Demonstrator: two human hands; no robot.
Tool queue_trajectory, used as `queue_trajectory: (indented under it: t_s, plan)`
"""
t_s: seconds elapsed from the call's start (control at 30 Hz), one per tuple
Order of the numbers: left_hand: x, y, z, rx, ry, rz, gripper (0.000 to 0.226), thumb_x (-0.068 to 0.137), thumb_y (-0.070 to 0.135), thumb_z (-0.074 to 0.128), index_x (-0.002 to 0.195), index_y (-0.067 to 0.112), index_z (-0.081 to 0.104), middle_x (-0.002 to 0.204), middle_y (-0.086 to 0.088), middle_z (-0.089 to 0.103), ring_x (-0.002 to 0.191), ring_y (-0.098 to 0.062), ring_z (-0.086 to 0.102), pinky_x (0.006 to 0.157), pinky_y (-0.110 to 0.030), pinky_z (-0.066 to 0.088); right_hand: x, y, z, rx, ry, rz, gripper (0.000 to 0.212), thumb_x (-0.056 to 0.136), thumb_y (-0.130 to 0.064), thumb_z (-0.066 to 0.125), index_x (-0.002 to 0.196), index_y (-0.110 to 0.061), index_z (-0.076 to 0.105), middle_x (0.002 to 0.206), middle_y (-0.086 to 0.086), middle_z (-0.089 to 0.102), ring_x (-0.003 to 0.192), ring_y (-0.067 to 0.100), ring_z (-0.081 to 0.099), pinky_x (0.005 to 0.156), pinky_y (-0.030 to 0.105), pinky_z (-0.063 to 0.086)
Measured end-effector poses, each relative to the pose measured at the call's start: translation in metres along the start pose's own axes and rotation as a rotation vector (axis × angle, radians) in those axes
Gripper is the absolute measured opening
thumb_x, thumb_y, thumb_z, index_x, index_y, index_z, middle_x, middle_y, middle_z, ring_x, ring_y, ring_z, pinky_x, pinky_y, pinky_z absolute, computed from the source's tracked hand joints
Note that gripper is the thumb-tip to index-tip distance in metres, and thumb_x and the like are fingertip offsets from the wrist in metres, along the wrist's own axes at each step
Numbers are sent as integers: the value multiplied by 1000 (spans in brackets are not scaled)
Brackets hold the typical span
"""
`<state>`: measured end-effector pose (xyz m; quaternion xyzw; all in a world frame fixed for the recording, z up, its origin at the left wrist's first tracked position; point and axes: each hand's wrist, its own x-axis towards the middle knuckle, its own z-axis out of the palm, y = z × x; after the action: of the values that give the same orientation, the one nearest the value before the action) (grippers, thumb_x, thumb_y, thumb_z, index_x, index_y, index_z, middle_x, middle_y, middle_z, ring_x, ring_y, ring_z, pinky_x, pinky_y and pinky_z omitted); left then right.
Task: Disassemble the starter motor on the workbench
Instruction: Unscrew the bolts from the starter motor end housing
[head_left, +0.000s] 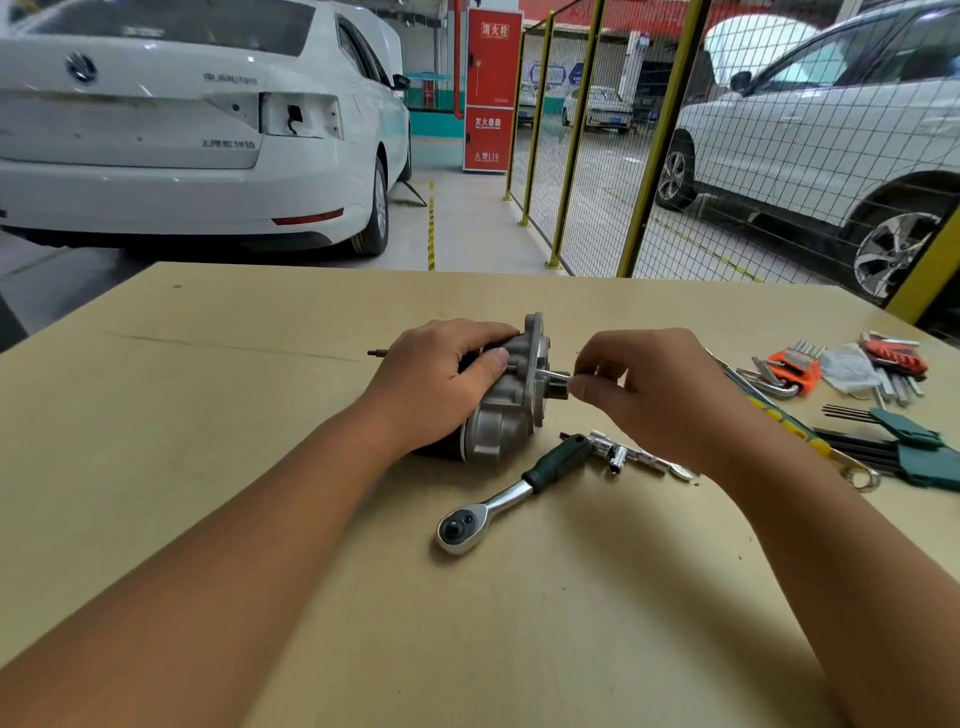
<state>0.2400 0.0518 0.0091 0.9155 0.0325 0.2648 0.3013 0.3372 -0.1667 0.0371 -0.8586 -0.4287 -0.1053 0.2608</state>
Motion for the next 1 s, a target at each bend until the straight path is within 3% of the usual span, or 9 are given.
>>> queue_trajectory:
  t_s: [0.1, 0.2, 0.33, 0.5, 0.77, 0.87, 1.0]
  plan:
    - [0, 0, -1, -2, 0, -2, 45, 93, 44, 50, 132, 31, 69, 126, 12, 71, 119, -12, 60, 106, -41, 47, 1, -1, 0, -56, -23, -10, 11, 97, -31, 64, 95, -29, 74, 77, -11, 67, 71, 1, 54, 62, 24, 42]
    - [0, 1, -1, 0, -8, -2, 46, 93, 44, 50, 132, 31, 69, 126, 12, 71, 119, -13, 60, 106, -42, 47, 2, -2, -1, -91, -13, 4, 11, 97, -29, 65, 95, -25, 75, 81, -7, 67, 75, 14, 55, 69, 34, 49]
    - [-1, 2, -2, 4, -15, -2, 47, 92, 46, 52, 133, 31, 68, 125, 12, 71, 117, -13, 61, 105, -43, 47, 2, -4, -3, -126, 38, -7, 6, 92, -30, 71, 91, -27, 76, 74, -16, 62, 75, 15, 55, 72, 39, 50]
    - [-1, 3, -3, 19, -20, -2, 49, 90, 48, 54, 134, 32, 67, 125, 12, 71, 116, -14, 61, 104, -42, 48, 2, -3, -5, -86, 42, -9, 7, 85, -29, 79, 82, -31, 73, 66, -23, 55, 67, -1, 51, 60, 28, 40]
    - [-1, 3, -2, -8, -8, -7, 47, 94, 48, 49, 133, 31, 68, 128, 12, 70, 119, -11, 60, 106, -40, 47, 2, -2, -1, -12, 28, 4, 11, 86, -24, 79, 84, -29, 69, 75, -17, 62, 66, 0, 53, 56, 20, 34]
    - [-1, 3, -2, -8, -13, -12, 47, 93, 47, 51, 133, 32, 68, 128, 12, 70, 120, -13, 60, 107, -41, 46, 1, -3, -3, -1, 49, -17, 3, 90, -29, 74, 89, -30, 72, 74, -19, 60, 68, -2, 53, 58, 18, 34]
    - [-1, 3, -3, -30, -8, -19, 46, 91, 47, 53, 132, 32, 69, 124, 12, 71, 118, -12, 61, 106, -41, 47, 2, -4, -2, -32, 20, -33, 18, 98, -29, 62, 95, -19, 76, 71, -19, 54, 70, -2, 50, 60, 17, 32]
